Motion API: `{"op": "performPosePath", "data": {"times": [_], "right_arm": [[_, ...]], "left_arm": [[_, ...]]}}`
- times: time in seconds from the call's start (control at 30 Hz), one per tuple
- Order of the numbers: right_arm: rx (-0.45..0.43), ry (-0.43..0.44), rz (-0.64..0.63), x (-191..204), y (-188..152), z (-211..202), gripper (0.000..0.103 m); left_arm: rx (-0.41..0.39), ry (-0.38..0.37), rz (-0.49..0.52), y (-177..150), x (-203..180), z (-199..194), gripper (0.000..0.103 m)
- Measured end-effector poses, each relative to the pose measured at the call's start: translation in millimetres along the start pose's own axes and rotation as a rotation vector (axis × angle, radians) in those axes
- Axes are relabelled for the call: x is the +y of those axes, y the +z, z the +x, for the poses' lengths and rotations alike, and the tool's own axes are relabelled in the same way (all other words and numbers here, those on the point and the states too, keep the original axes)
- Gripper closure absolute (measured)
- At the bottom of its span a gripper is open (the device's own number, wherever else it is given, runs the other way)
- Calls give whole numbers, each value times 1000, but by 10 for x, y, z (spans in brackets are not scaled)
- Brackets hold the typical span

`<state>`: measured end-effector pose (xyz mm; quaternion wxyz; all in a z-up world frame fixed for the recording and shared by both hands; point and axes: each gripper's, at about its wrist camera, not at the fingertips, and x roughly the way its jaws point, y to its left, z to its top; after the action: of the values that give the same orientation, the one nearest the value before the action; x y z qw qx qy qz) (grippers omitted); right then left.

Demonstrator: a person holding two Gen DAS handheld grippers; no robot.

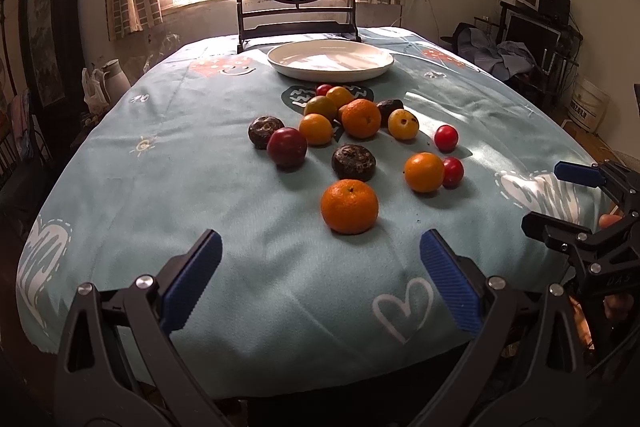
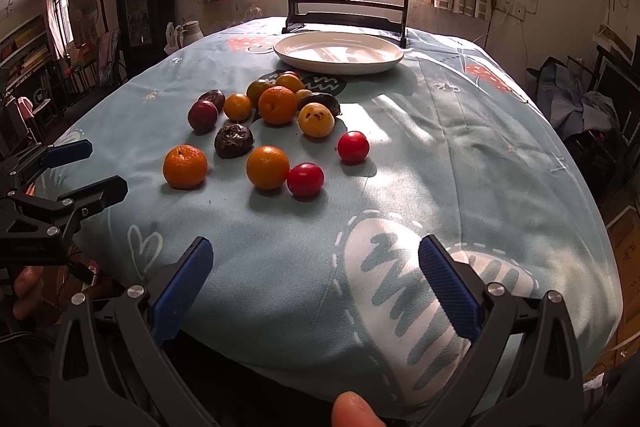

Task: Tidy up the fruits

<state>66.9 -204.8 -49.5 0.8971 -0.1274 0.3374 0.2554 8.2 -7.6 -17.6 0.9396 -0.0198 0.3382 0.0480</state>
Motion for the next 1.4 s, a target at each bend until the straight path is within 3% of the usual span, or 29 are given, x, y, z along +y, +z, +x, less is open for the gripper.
{"op": "performPosePath", "data": {"times": [0.5, 0.87, 1.07, 1.17, 1.33, 1.4], "right_arm": [[15, 35, 36, -84, 90, 186, 1], [47, 21, -6, -89, 228, 467, 2], [94, 33, -25, -115, 289, 710, 23], [115, 40, -31, -108, 319, 822, 25], [110, 38, -66, -72, 374, 883, 37], [105, 35, -83, -60, 386, 899, 49]], "left_arm": [[2, -53, -5, -38, 63, 121, 2], [24, -76, 5, -39, 127, 351, 2], [55, -97, -24, -38, 221, 507, 2], [60, -102, -27, -32, 247, 556, 2], [68, -112, -14, -24, 244, 610, 2], [70, -123, -9, -10, 243, 625, 2]]}}
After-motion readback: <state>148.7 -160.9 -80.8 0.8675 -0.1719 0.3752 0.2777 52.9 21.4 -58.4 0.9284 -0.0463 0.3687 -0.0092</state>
